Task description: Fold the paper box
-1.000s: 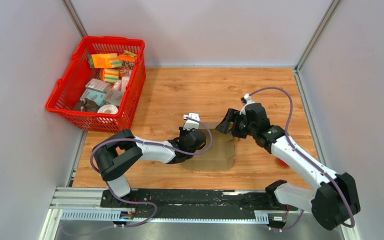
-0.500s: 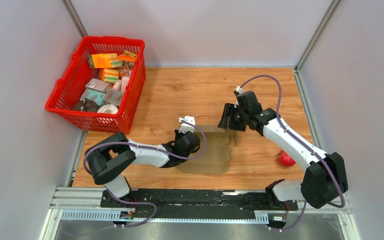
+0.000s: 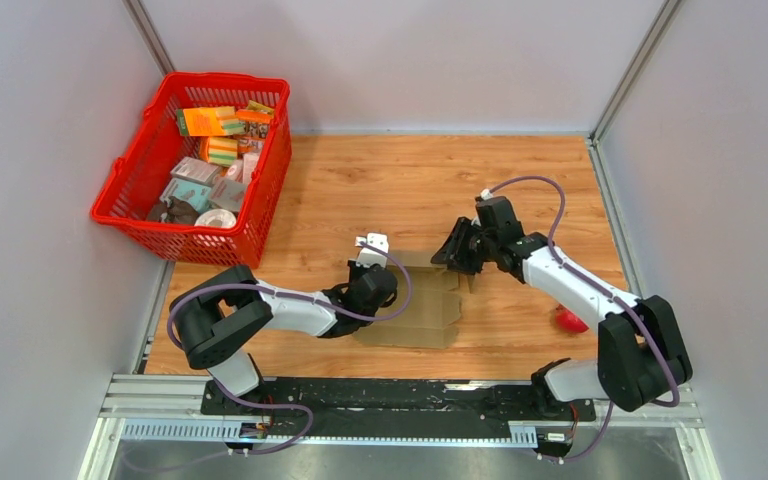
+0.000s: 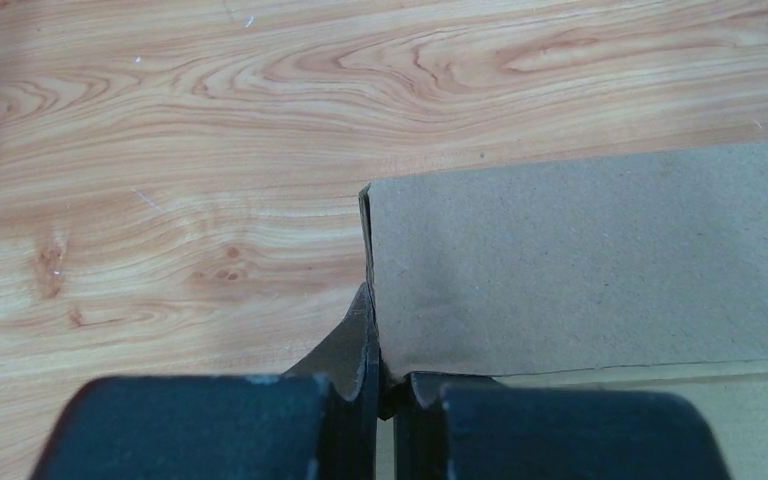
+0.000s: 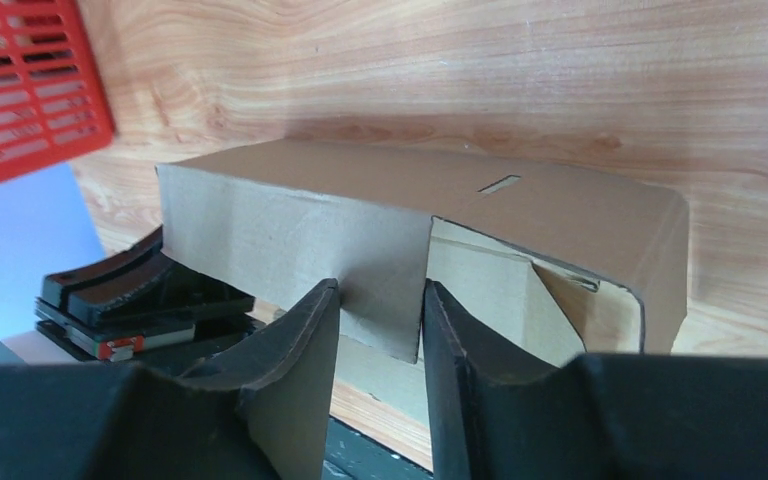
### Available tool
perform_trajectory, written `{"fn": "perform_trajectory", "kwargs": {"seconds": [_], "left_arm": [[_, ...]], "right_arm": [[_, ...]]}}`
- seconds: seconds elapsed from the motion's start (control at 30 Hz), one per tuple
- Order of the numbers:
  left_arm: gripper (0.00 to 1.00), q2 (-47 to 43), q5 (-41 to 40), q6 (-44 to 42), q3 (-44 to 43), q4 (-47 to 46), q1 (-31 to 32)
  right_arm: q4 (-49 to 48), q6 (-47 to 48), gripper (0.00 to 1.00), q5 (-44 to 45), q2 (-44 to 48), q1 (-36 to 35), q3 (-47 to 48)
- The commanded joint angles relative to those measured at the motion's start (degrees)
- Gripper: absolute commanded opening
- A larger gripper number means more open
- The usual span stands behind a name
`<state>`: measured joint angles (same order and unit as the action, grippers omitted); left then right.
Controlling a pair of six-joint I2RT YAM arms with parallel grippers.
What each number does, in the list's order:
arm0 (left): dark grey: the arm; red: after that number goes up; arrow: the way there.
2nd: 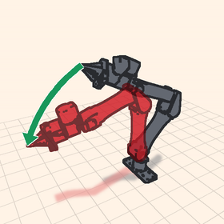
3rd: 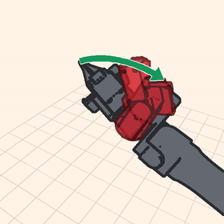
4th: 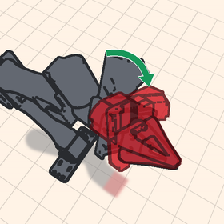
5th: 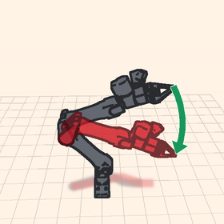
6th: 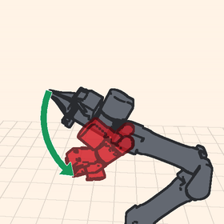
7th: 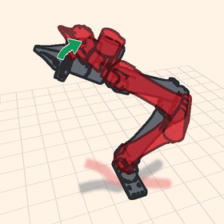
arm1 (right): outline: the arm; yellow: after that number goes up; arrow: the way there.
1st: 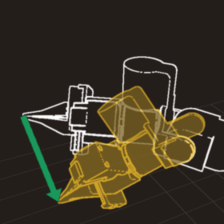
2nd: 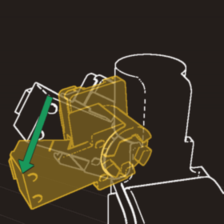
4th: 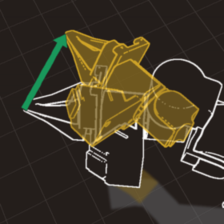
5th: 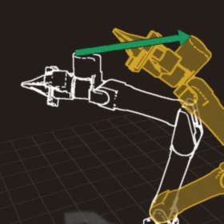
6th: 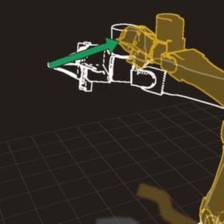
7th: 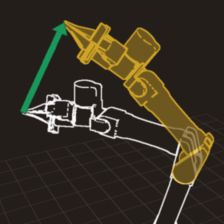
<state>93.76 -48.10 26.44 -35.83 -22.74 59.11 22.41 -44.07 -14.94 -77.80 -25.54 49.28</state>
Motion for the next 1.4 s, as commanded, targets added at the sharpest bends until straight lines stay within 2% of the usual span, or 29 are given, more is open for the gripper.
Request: {"fn": "perform_trajectory", "kwargs": {"seconds": [0.0, 0.2, 0.4, 0.43, 0.5, 0.63, 0.77, 0.9, 0.93, 0.97, 1.0, 1.03, 1.1, 1.13, 1.23, 1.3, 1.37], "left_arm": [[0.00, -1.8, 0.5, -0.7, 0.9, -2.5, -0.1], [0.00, -2.0, 0.7, -0.8, 1.6, -3.4, -0.1], [0.00, -2.3, 0.7, -0.7, 2.3, -4.5, -0.1], [0.00, -2.3, 0.7, -0.7, 2.4, -4.7, -0.1], [0.00, -2.3, 0.7, -0.7, 2.4, -4.8, -0.1], [0.00, -2.4, 0.5, -0.6, 3.0, -5.5, -0.1], [0.00, -2.9, 0.2, -0.4, 3.8, -6.6, -0.1], [0.00, -2.8, 0.0, -0.4, 3.9, -6.9, -0.1], [0.00, -2.7, -0.1, -0.4, 3.8, -6.9, -0.1], [0.00, -2.6, -0.1, -0.5, 3.8, -6.8, -0.1], [0.00, -2.5, -0.1, -0.4, 3.8, -6.8, -0.1], [0.00, -2.7, -0.1, -0.3, 3.8, -6.5, -0.1], [0.00, -2.9, 0.0, 0.0, 4.0, -6.6, -0.1], [0.00, -3.1, 0.2, 0.1, 4.3, -6.4, -0.1], [0.00, -3.2, 0.4, 0.4, 4.3, -6.2, -0.1], [0.00, -3.2, 0.5, 0.5, 3.9, -5.7, -0.1], [0.00, -3.2, 0.5, 0.5, 3.7, -5.0, -0.1]], "right_arm": [[-9.8, -6.0, 0.36, -3.4, 1.7, 2.4, -3.7], [-23.8, -12.3, 0.27, -8.0, 1.8, 5.1, -10.6], [-41.4, -14.9, 0.09, -11.8, -0.3, 7.3, -18.9], [-45.5, -15.0, 0.00, -12.1, -0.7, 7.5, -20.4], [-49.6, -15.6, 0.00, -14.1, -2.4, 8.1, -22.0], [-66.7, -19.4, 0.00, -17.5, -6.1, 9.3, -26.6], [-68.3, -18.6, 0.00, -18.5, -6.1, 9.9, -27.5], [-61.7, -15.0, 0.00, -18.2, -4.0, 10.8, -26.1], [-57.5, -12.0, 0.00, -18.5, -3.7, 10.9, -25.0], [-53.0, -9.2, 0.04, -18.5, -2.5, 10.9, -23.5], [-45.4, -7.2, 0.17, -17.9, -1.3, 10.9, -21.6], [-42.4, -3.0, 0.36, -17.4, 0.2, 10.9, -20.9], [-32.7, 2.0, 0.46, -13.2, 5.9, 10.9, -18.4], [-23.7, 4.8, 0.51, -11.4, 7.6, 10.9, -16.3], [-10.1, 14.2, 0.58, -6.3, 14.1, 10.6, -12.2], [-4.5, 18.1, 0.59, -4.2, 16.3, 10.3, -11.1], [-3.9, 18.6, 0.58, -3.5, 17.2, 9.7, -11.9]]}}
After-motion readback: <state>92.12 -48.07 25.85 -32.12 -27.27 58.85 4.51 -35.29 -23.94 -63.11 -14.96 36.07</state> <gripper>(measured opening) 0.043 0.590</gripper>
